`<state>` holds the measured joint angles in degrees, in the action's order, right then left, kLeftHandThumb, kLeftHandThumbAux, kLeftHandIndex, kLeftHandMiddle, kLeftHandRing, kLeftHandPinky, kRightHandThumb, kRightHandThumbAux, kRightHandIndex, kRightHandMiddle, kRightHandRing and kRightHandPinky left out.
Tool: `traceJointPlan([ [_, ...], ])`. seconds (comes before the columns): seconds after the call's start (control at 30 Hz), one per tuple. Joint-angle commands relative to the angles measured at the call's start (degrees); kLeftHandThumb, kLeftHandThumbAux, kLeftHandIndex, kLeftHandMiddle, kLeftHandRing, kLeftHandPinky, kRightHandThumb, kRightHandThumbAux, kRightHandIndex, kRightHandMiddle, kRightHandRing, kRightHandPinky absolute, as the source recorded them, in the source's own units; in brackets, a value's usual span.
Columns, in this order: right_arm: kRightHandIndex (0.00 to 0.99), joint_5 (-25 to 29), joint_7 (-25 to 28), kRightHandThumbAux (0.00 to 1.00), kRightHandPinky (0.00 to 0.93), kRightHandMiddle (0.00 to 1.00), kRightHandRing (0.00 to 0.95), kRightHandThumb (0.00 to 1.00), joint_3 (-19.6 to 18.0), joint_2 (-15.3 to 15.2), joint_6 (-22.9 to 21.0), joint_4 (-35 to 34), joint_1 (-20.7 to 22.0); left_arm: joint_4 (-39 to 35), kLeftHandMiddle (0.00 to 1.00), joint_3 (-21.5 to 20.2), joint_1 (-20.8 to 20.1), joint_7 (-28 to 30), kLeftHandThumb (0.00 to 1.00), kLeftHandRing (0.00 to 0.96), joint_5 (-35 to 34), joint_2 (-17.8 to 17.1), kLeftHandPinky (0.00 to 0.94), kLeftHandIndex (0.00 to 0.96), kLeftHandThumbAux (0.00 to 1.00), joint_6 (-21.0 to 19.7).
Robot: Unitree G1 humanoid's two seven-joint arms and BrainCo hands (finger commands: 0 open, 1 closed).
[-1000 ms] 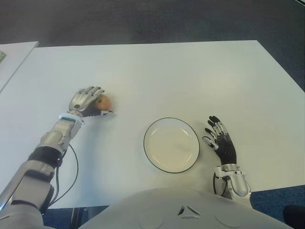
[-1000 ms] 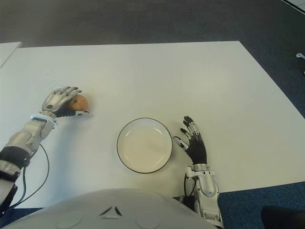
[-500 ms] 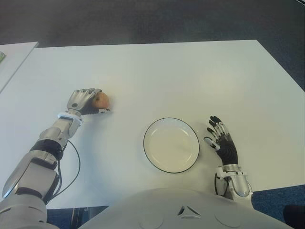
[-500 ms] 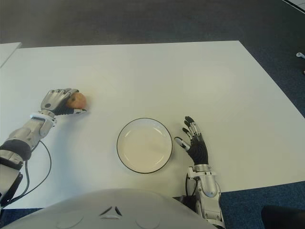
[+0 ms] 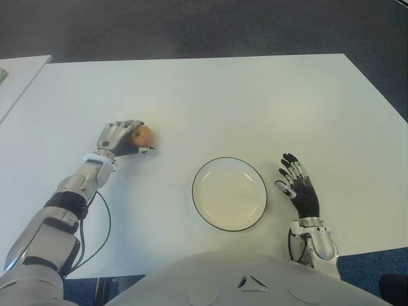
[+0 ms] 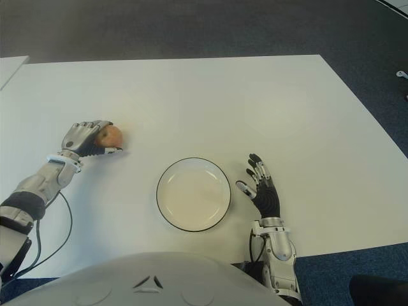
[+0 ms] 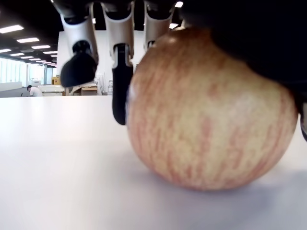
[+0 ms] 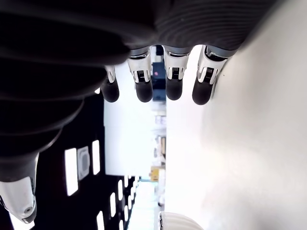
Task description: Put the apples into the plate.
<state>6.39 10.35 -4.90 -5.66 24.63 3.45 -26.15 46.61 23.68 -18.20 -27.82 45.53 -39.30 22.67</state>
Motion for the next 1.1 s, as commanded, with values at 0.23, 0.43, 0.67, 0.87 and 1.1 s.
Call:
traceJointPlan([
  [0.23,0.021,2.15,1.84,0.587,0.000,0.001,0.000,0.038,-0.80,0.13,-0.53,4.30,-0.22,-17.18,0.525,-1.21,3.44,13.00,0.853,0.822,-2.67,3.25,0.685,0.401,0.667,-8.20],
  [0.43,0.016,1.58,1.56,0.577,0.000,0.000,0.000,0.036,-0.97,-0.17,-1.03,3.77,-0.57,-34.18,0.527,-4.81,5.71,16.51,0.854,0.830,-1.70,2.43,0.764,0.404,0.666,-12.48],
  [0.67,0.007,2.05,0.80,0.579,0.000,0.000,0.000,0.042,-1.40,0.12,-3.14,2.82,-1.37,-49.41,0.526,-11.23,7.37,19.69,0.855,0.829,-4.02,1.23,0.751,0.406,0.665,-13.10],
  [0.87,0.005,2.12,0.32,0.587,0.000,0.000,0.000,0.057,-1.26,0.56,-4.77,1.73,-2.09,-58.98,0.521,-16.35,7.19,24.09,0.852,0.816,-5.64,1.04,0.721,0.404,0.667,-13.66],
  [1.1,0.001,1.28,-0.09,0.595,0.000,0.000,0.000,0.062,-0.54,0.55,-5.87,0.68,-2.69,-75.03,0.525,-16.02,11.08,30.54,0.852,0.818,-2.14,4.07,0.753,0.402,0.666,-16.68],
])
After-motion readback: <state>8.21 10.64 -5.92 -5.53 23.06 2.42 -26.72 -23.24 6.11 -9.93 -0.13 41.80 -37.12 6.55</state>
